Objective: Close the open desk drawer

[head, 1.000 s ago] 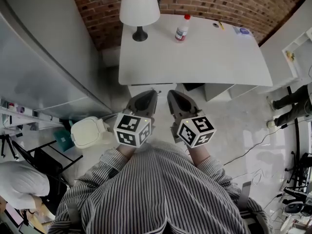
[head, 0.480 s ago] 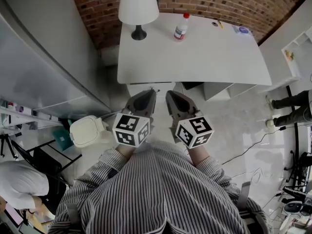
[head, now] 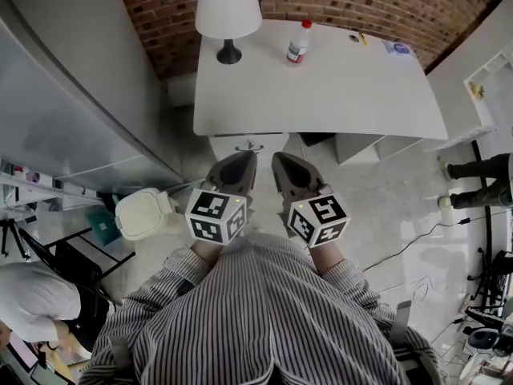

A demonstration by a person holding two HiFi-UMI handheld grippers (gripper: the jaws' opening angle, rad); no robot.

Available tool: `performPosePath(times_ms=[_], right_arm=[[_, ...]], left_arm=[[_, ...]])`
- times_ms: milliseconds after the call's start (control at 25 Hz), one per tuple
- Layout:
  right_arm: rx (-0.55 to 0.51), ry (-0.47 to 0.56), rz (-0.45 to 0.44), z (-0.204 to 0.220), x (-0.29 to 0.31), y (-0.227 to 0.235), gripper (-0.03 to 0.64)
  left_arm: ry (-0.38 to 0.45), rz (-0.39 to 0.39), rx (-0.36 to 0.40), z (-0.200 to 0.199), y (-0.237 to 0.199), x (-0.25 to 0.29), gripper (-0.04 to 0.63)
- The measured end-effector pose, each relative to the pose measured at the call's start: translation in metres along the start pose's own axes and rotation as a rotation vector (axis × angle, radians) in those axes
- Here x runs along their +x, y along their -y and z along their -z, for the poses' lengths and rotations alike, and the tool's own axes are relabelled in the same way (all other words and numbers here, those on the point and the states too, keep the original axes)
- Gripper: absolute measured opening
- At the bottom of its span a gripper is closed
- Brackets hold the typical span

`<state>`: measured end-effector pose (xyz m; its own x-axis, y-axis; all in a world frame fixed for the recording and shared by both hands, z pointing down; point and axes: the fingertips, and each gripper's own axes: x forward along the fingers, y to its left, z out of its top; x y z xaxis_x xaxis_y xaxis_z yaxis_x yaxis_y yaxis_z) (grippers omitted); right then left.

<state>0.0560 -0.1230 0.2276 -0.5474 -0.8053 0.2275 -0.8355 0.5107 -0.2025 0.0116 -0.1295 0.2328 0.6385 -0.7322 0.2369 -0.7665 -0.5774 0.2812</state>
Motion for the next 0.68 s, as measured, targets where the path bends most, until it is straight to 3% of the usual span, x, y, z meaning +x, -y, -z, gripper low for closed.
performPosePath(times_ms=[680], right_arm=[[0.026,-0.035,-0.007,0.015,-0.003,-0.008,0.015]], left_arm=[[-0.039,-0.014,-0.040,0.018,-0.003,-0.013,0.012]])
